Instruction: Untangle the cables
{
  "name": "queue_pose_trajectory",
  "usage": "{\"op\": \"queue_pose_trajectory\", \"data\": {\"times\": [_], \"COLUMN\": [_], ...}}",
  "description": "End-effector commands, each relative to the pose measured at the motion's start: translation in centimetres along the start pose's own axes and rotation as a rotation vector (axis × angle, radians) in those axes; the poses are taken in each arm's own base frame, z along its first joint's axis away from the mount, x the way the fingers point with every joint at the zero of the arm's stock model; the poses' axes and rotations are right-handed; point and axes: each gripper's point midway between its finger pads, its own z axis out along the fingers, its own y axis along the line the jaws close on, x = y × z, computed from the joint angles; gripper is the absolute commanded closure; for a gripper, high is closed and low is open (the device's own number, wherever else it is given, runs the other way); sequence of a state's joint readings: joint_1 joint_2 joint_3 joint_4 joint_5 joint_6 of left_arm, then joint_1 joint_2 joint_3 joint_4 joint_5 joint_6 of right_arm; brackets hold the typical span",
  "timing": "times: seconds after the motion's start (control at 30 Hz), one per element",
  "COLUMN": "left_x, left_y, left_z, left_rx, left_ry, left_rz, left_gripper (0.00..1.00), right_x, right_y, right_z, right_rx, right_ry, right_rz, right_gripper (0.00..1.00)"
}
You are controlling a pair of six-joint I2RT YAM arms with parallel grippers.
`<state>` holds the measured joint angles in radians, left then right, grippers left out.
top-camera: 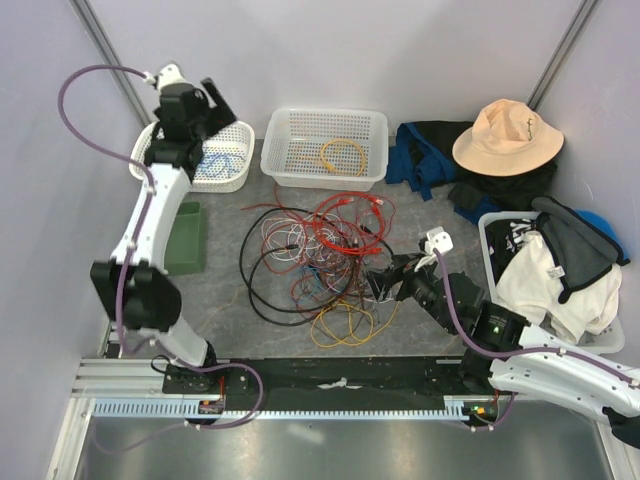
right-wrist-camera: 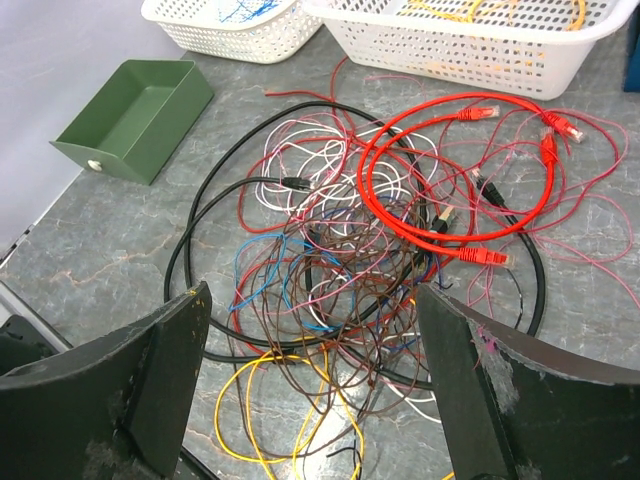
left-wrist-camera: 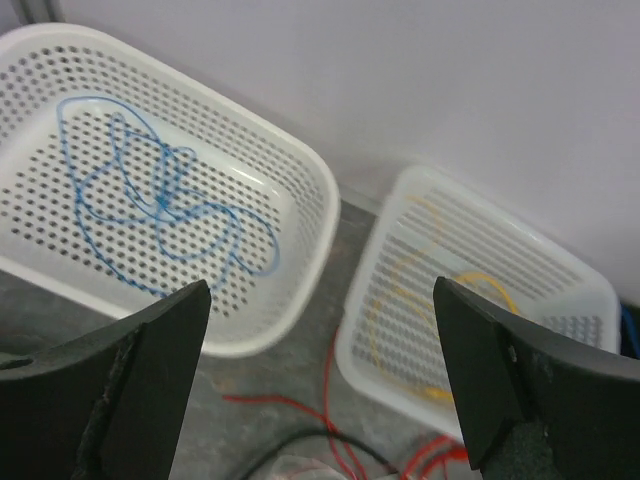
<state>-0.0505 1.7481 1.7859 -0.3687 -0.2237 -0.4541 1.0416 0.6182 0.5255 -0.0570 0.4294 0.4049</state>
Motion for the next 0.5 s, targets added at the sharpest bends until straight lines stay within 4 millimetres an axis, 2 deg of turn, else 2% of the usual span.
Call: {"op": "queue_pose_trajectory", "data": {"times": [0.0, 0.03, 0.07, 0.1, 0.13, 0.17, 0.2, 0.23, 0.27, 0.3, 0.33, 0.37, 0.4, 0.43, 0.47], "left_x": [5.4, 10.1, 12.0, 14.3, 19.2, 19.9, 21.5, 25.4, 26.3, 26.4, 28.7, 29.3, 29.1, 30.3, 30.6], "left_y": [-10.0, -9.3, -11.2, -11.1, -9.3, -10.4, -9.9, -8.5, -8.1, -7.6, -6.3, -5.8, -5.5, -4.8, -4.5], "left_z": [-10.6, -11.3, -14.6, -15.9, -16.6, -19.4, -20.4, -21.9, -22.7, -23.9, -24.7, -25.2, -26.0, -26.5, -26.9], "left_rx": [0.334, 0.321, 0.399, 0.416, 0.395, 0.474, 0.483, 0.483, 0.497, 0.513, 0.498, 0.500, 0.514, 0.510, 0.516], "left_ry": [0.050, 0.140, 0.173, 0.218, 0.312, 0.316, 0.343, 0.416, 0.428, 0.422, 0.452, 0.456, 0.442, 0.455, 0.456], "left_rz": [0.079, 0.123, 0.116, 0.114, 0.131, 0.093, 0.089, 0.102, 0.098, 0.085, 0.097, 0.096, 0.083, 0.097, 0.102], "left_gripper": [0.00, 0.01, 0.01, 0.05, 0.06, 0.09, 0.14, 0.15, 0.16, 0.19, 0.19, 0.19, 0.19, 0.19, 0.19], "right_x": [-0.6, -0.6, -0.5, -0.4, -0.5, -0.5, -0.3, -0.4, -0.5, -0.5, -0.2, 0.0, 0.1, 0.6, 0.8], "right_y": [0.0, -0.1, -0.1, -0.2, -0.1, -0.1, -0.1, 0.1, 0.2, 0.3, 0.4, 0.3, 0.3, 0.2, 0.2], "right_z": [-0.3, -0.4, -0.5, -0.5, -0.7, -0.7, -0.8, -0.9, -1.0, -1.1, -1.1, -1.1, -1.2, -1.1, -1.1], "right_rx": [0.000, -0.001, 0.000, 0.003, -0.001, -0.001, -0.003, -0.011, -0.016, -0.025, -0.026, -0.026, -0.026, -0.023, -0.024], "right_ry": [-0.038, -0.037, -0.035, -0.030, -0.031, -0.029, -0.023, -0.024, -0.023, -0.021, -0.015, -0.008, -0.010, 0.001, 0.004], "right_rz": [0.048, 0.048, 0.053, 0.056, 0.061, 0.065, 0.067, 0.084, 0.090, 0.102, 0.118, 0.126, 0.135, 0.154, 0.163], "right_gripper": [0.09, 0.09, 0.09, 0.09, 0.10, 0.10, 0.10, 0.10, 0.11, 0.11, 0.11, 0.11, 0.12, 0.12, 0.12]}}
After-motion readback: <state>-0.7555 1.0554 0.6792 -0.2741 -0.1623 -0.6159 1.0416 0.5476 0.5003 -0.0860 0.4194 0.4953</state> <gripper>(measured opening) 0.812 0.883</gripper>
